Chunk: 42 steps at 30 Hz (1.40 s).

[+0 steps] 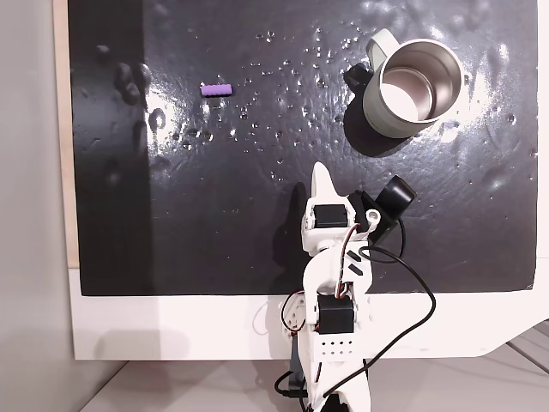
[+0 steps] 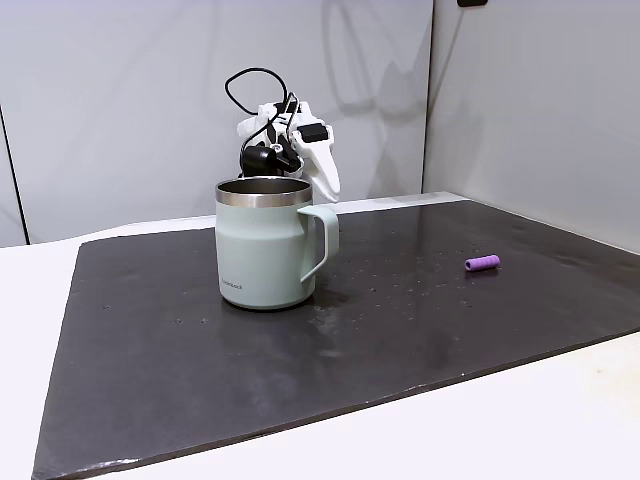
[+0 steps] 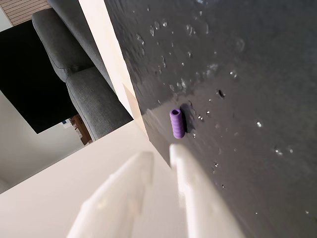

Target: Grasp a pengrip and put it in the cup.

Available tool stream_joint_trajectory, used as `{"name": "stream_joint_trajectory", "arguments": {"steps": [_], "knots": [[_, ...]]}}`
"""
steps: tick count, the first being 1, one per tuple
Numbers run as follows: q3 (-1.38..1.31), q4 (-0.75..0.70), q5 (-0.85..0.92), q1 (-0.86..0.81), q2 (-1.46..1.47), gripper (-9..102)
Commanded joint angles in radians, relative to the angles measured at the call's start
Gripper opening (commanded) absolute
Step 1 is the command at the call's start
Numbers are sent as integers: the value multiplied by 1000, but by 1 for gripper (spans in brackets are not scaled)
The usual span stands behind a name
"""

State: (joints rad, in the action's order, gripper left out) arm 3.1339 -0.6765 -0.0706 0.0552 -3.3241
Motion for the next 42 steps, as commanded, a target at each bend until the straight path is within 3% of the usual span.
{"name": "stream_joint_trajectory", "arguments": {"steps": [1, 16, 22, 31, 42], "knots": [[55, 41, 3, 23, -14, 0], [51, 43, 35, 21, -14, 0], [-84, -43, 75, 61, -14, 0], [-554, -219, 35, 181, 337, 0], [-1296, -495, -196, 262, 1039, 2]]}}
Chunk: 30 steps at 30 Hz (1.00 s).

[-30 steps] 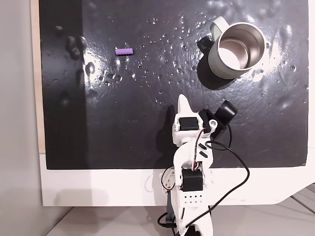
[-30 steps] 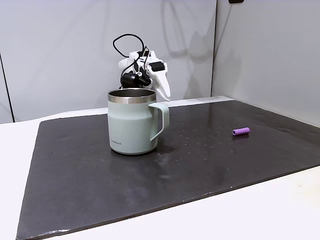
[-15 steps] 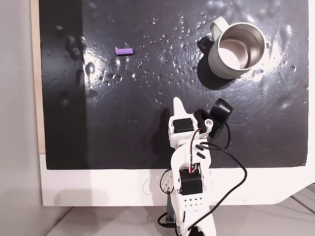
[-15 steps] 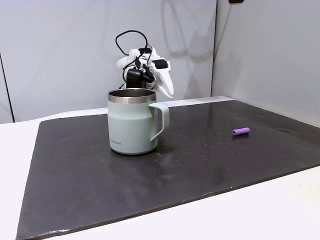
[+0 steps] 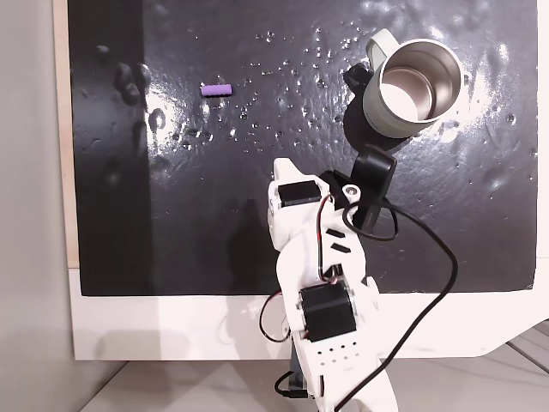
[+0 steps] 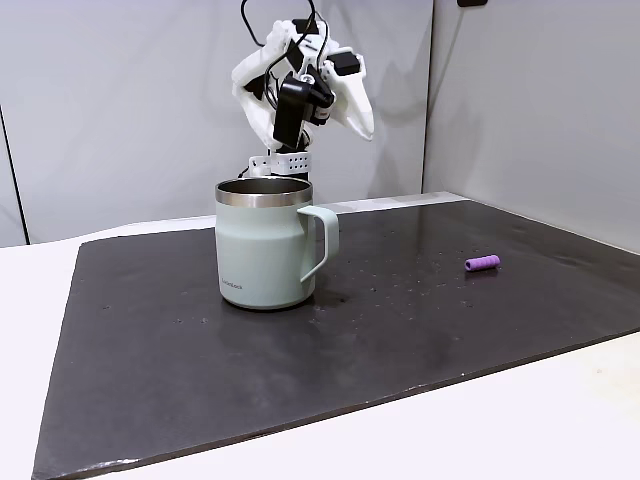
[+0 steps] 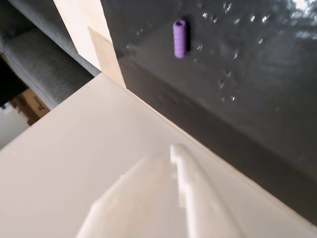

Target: Grasp a pengrip and put it in the cup.

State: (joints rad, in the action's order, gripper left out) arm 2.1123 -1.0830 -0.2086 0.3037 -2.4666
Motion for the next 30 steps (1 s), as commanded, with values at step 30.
{"name": "stream_joint_trajectory", "arguments": {"steps": [30], "knots": [[-1588, -446, -55, 81, 1523, 21]]}}
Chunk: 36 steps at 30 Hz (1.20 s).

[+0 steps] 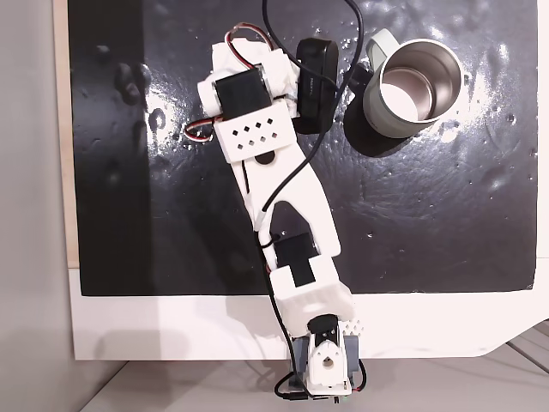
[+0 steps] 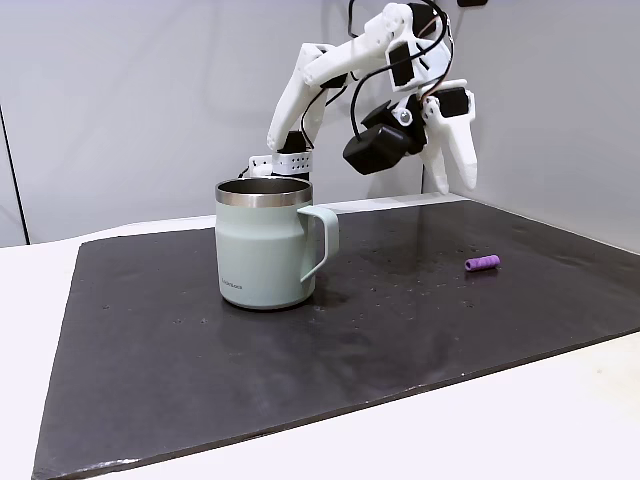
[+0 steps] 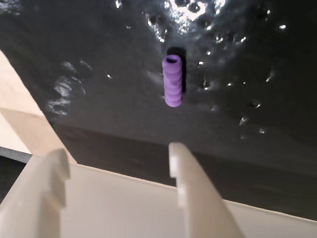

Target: Grasp a pengrip and put it in the cup.

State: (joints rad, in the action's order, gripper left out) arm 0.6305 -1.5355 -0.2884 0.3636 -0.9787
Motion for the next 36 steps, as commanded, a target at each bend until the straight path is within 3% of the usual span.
{"name": "stream_joint_trajectory", "arguments": {"steps": [1, 28, 36], "knots": [[-121, 8, 23, 29, 61, 21], [-474, 91, -3, 117, 549, 16], [-523, 98, -5, 140, 621, 0]]}}
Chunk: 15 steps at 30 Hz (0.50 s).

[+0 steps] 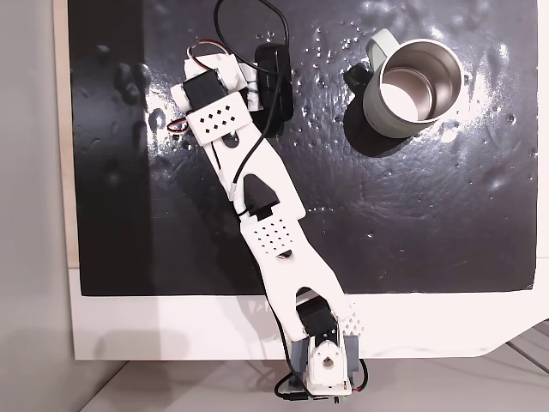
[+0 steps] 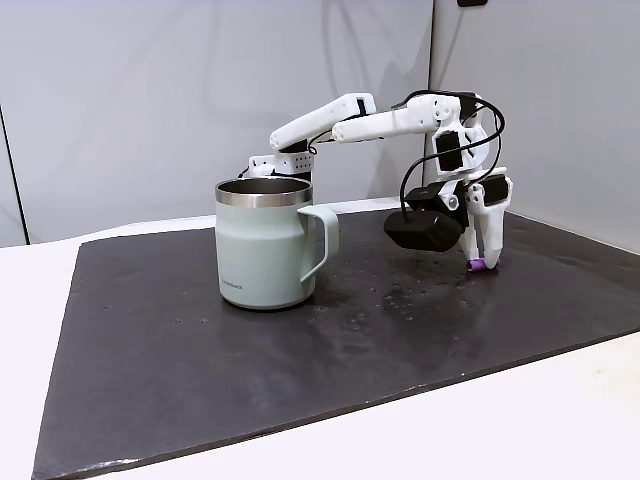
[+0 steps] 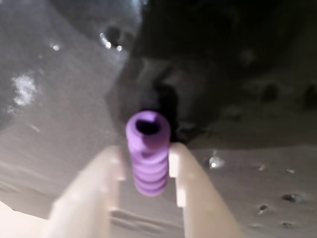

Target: Grasp a pengrip and put it in the cup.

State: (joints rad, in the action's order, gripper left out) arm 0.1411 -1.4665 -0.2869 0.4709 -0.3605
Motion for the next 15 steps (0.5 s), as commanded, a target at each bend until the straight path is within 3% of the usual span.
{"name": "stream_joint_trajectory", "arguments": {"steps": [1, 8, 15], "knots": [[-35, 29, -6, 34, 3, 0], [-52, -25, -6, 32, -28, 0], [123, -57, -8, -20, -431, 0]]}}
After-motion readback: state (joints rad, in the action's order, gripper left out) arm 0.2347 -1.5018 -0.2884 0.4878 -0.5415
